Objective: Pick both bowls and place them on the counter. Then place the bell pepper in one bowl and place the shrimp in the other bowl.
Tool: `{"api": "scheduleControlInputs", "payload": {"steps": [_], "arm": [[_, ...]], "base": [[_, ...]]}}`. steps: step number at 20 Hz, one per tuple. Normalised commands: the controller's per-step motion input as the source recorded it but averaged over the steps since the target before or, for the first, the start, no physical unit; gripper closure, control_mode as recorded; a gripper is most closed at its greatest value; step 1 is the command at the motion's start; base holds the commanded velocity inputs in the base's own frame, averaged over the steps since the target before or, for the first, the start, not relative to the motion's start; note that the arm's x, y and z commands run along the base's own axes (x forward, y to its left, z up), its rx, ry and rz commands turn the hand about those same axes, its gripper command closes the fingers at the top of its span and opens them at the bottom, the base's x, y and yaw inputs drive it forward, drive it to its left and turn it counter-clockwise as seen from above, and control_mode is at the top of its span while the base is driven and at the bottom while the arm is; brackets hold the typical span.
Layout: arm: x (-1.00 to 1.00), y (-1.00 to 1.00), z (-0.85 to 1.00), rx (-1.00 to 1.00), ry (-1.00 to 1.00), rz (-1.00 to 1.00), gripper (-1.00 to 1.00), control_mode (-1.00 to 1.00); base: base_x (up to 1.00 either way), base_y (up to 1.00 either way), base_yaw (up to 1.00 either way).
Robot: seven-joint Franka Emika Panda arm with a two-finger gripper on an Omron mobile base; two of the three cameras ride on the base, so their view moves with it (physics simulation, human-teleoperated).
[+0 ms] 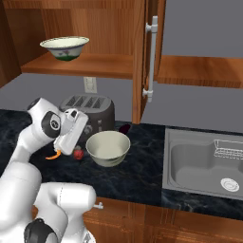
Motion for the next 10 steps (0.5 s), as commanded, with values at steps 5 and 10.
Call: {"api": "scheduleControlInputs", "payload": {"steps": [5,10], "arm": [[-0.37,0.18,0.67,-0.07,-0.03,0.07,-1.0,-1.0],[-0.34,0.24,0.53,-0.04,-0.09,0.18,-1.0,-1.0]], "base": [[0.0,0.0,0.0],[0.0,0.0,0.0]]}}
